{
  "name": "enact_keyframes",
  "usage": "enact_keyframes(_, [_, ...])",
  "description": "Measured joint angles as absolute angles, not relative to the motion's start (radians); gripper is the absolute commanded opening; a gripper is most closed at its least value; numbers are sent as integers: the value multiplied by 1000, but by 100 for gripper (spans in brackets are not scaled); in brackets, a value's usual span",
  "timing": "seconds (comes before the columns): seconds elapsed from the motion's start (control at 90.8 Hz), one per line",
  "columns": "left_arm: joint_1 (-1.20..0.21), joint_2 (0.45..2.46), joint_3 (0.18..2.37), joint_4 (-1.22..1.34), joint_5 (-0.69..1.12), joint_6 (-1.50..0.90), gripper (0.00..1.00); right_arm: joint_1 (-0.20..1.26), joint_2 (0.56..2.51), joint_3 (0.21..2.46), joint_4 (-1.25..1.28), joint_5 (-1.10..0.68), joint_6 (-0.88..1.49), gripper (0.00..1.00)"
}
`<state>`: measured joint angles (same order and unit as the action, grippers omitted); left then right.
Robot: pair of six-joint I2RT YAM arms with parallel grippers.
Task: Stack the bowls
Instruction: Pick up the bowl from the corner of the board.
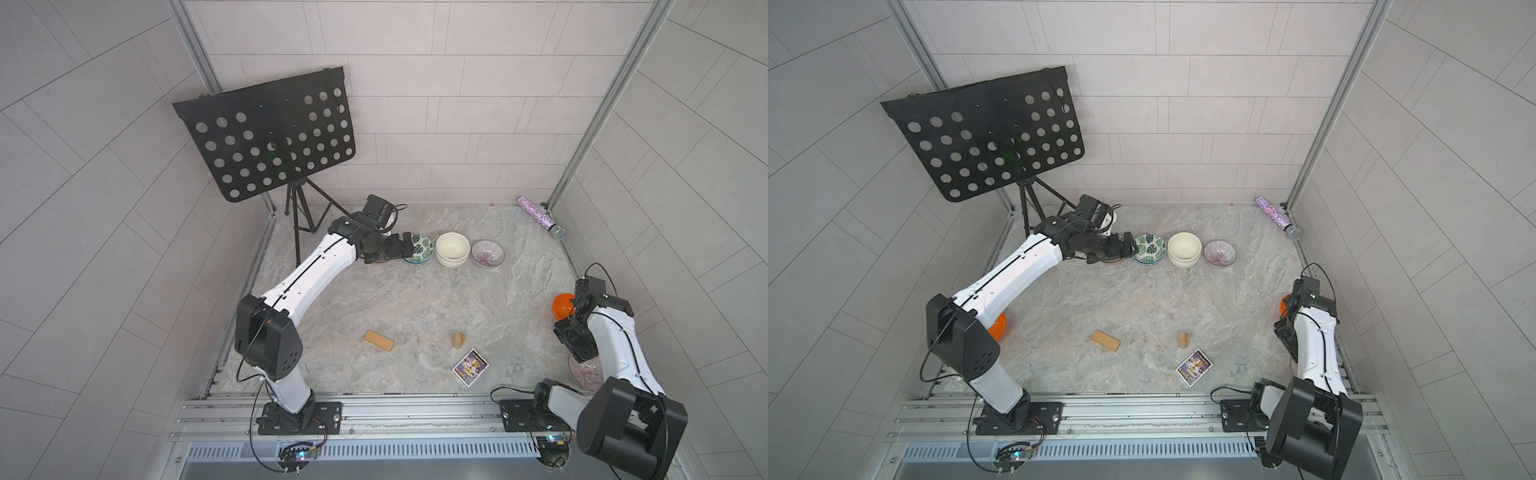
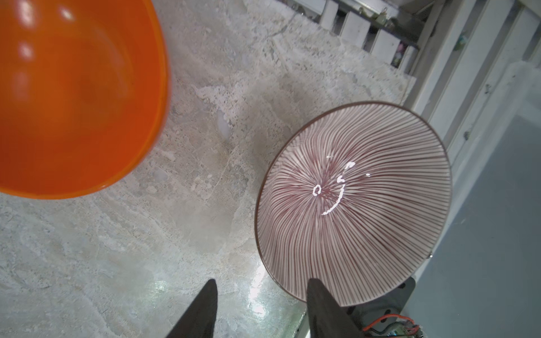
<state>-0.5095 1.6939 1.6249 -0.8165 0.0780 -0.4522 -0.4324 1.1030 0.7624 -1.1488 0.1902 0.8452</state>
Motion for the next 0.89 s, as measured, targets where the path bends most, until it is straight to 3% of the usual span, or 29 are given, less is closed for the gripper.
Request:
enact_keyframes(0.605, [-511,1693,1623,-817,62,-439,99,-496,1171,708,-1031,146,809,46])
enact_keyframes(0.892, [-511,1683,1615,-817,55,-437,99,-505,1171,688,-1005,137,804,21])
